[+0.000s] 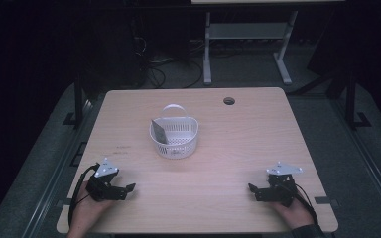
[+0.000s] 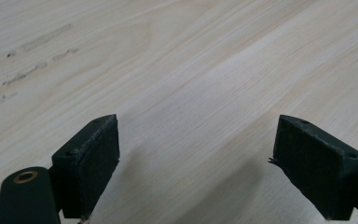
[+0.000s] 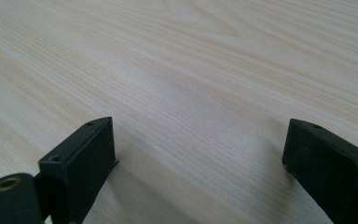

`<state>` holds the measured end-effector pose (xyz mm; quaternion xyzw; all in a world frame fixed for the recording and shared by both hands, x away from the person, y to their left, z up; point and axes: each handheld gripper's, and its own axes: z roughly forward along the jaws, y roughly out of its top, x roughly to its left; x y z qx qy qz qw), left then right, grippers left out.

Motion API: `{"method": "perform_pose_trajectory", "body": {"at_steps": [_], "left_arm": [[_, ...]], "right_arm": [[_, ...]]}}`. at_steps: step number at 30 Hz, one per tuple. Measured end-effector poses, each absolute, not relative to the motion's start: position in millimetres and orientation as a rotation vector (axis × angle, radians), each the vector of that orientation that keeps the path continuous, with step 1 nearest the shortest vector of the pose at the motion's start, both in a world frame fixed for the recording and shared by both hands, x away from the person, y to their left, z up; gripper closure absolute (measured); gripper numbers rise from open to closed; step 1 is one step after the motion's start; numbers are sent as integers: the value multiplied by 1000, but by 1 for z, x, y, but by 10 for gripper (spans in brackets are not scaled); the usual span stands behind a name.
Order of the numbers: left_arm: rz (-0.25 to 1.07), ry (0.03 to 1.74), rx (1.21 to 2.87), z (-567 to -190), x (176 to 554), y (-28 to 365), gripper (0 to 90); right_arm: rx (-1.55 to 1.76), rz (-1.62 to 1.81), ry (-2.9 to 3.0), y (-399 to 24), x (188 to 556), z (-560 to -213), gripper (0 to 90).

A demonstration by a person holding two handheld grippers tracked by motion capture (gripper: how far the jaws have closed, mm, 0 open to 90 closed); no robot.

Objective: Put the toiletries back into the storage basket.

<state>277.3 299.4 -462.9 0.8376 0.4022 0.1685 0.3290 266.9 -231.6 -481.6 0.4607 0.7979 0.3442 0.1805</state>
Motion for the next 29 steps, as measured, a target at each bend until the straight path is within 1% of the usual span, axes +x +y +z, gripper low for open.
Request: {"method": "perform_pose_trajectory", "body": {"at_steps": [7, 14, 29], "left_arm": [[434, 1076, 2192, -469, 277, 302, 130], [456, 1034, 2141, -474, 274, 307, 128], [452, 1024, 2142, -475, 274, 309, 129]], "right_arm": [[1301, 971, 2254, -232, 267, -482, 87], [1300, 970, 2256, -232, 267, -482, 87], [1299, 970, 2256, -232, 267, -482, 87]]}}
